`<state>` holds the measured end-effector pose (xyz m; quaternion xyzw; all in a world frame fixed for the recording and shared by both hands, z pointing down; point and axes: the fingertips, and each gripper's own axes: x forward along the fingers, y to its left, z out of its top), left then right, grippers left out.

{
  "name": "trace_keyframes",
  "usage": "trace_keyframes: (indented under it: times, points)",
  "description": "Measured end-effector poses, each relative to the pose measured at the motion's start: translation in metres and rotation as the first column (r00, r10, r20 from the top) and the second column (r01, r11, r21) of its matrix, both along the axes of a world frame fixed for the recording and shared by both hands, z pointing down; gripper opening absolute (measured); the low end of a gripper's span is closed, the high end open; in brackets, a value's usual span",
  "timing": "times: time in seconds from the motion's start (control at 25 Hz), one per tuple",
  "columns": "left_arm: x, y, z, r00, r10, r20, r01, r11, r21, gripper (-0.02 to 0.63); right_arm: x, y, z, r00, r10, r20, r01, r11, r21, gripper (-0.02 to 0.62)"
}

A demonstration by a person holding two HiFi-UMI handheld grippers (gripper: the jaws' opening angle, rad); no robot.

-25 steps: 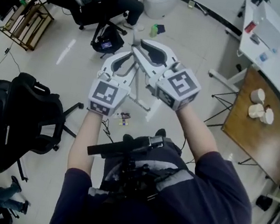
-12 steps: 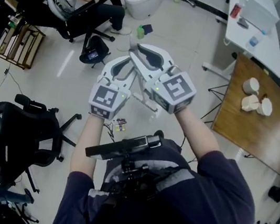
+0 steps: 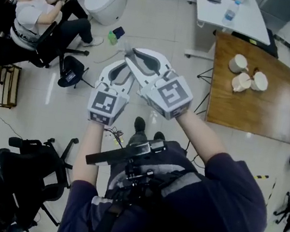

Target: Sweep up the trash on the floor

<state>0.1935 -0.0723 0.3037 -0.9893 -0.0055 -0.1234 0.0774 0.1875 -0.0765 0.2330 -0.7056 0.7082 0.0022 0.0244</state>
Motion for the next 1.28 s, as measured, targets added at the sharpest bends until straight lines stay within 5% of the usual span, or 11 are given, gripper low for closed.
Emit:
trace_keyframes:
  times: [0.36,0.64,1.0,1.28]
  points:
    - [0.087,0.016,0.023,0.964,0.267,0.003,-0.267,0.964,-0.017,0.104,0.094,0.015,0.023,0.96,0.278,0.041,-0.274,0.957,-0.095,0.106]
    - [0.139,0.036,0.029,0.863,0.505,-0.013,-0.505,0.863,-0.018,0.104,0.145,0.032,0.033,0.878,0.478,0.007,-0.475,0.874,-0.107,0.106]
    - [0.177,0.058,0.053,0.794,0.608,-0.001,-0.607,0.793,-0.046,0.103,0.182,0.056,0.058,0.803,0.596,-0.006,-0.591,0.794,-0.142,0.106]
    - [0.211,0.079,0.096,0.766,0.636,0.094,-0.635,0.772,-0.04,0.101,0.217,0.077,0.1,0.767,0.64,0.042,-0.624,0.76,-0.18,0.106]
